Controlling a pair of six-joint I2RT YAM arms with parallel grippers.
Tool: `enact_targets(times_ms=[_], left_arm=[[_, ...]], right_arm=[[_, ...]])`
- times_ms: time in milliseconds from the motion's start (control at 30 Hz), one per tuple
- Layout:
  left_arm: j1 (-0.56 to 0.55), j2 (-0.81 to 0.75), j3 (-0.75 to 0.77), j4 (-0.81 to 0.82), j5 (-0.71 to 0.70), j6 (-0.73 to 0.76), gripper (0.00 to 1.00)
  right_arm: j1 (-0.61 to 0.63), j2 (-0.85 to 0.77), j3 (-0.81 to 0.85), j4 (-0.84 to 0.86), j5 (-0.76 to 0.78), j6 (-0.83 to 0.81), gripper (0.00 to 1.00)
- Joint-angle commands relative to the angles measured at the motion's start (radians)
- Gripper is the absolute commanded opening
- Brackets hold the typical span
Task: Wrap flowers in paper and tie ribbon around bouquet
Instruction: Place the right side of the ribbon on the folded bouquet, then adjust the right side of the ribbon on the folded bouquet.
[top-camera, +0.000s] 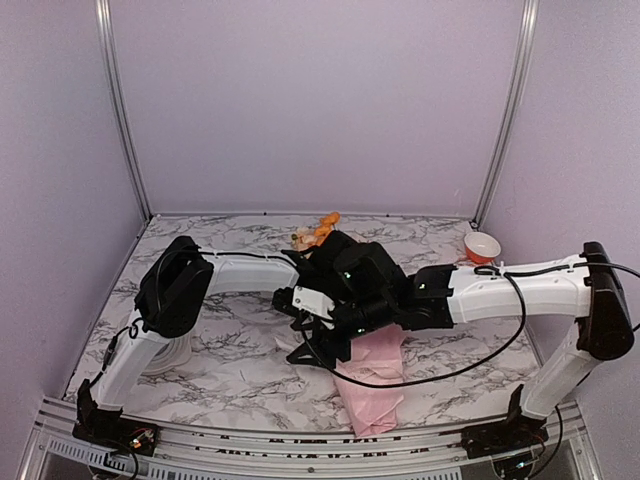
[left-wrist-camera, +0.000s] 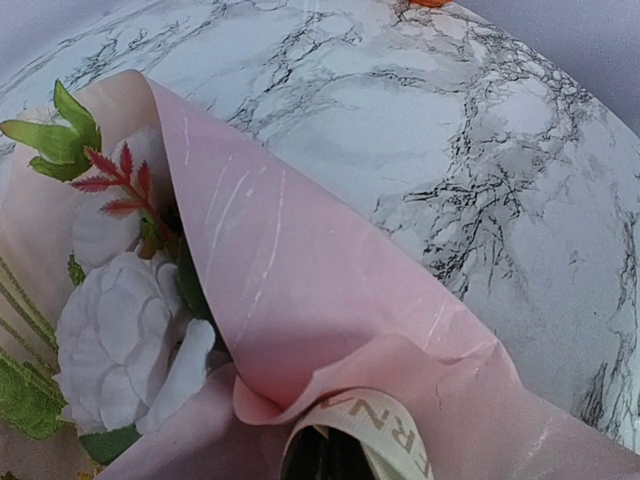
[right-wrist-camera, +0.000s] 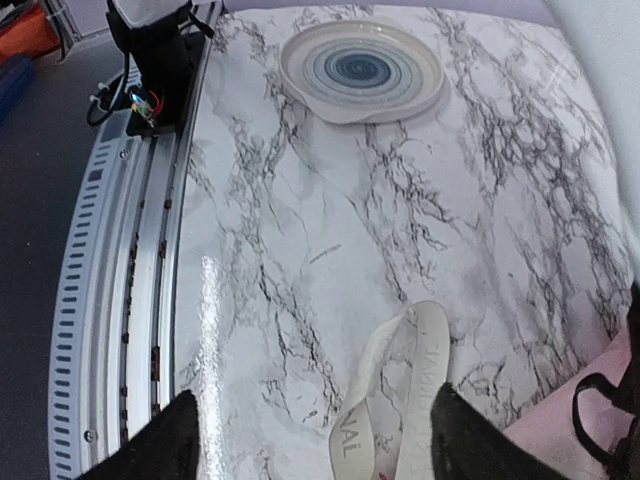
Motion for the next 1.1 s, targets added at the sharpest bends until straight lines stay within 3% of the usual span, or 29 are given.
enact_targets(times_ms=[0, 133, 267, 400, 533, 667, 767, 833, 867, 967, 1000, 1067], left_arm=[[0.006, 0.023, -0.049, -0.115, 0.020, 0.018, 0.00], [0.008, 0.024, -0.053, -0.113, 0.022, 0.020, 0.00], [0.008, 0.020, -0.058, -0.112, 0.018, 0.021, 0.00], [0.008, 0.017, -0.060, -0.110, 0.017, 0.022, 0.00], [0.008, 0.022, -0.058, -0.112, 0.019, 0.021, 0.00], [0.008, 0.019, -0.061, -0.112, 0.020, 0.021, 0.00], [0.008, 0.017, -0.061, -0.111, 0.025, 0.024, 0.00], [0.008, 0.018, -0.061, -0.111, 0.027, 0.026, 0.00], [0.008, 0.018, -0.061, -0.112, 0.027, 0.025, 0.00], [0.008, 0.013, -0.062, -0.112, 0.025, 0.029, 0.00], [0.008, 0.011, -0.063, -0.112, 0.025, 0.029, 0.00], [0.009, 0.009, -0.065, -0.112, 0.021, 0.033, 0.00]], right_arm=[[0.003, -0.059, -0.044, -0.060, 0.128, -0.007, 1.00], [0.003, -0.183, -0.138, -0.057, 0.154, 0.061, 1.00], [0.003, -0.276, -0.215, -0.158, 0.264, 0.171, 0.99], [0.002, -0.319, -0.287, -0.295, 0.347, 0.325, 0.88], [0.003, -0.332, -0.333, -0.315, 0.291, 0.420, 0.83], [-0.001, -0.276, -0.304, -0.385, 0.335, 0.481, 0.90], [-0.002, -0.239, -0.302, -0.417, 0.392, 0.525, 0.90], [-0.010, -0.217, -0.304, -0.428, 0.433, 0.534, 0.79], [-0.018, -0.208, -0.303, -0.432, 0.440, 0.533, 0.68], [-0.054, -0.204, -0.296, -0.436, 0.467, 0.532, 0.15], [-0.072, -0.212, -0.288, -0.437, 0.484, 0.528, 0.05], [-0.113, -0.229, -0.265, -0.426, 0.508, 0.500, 0.00]])
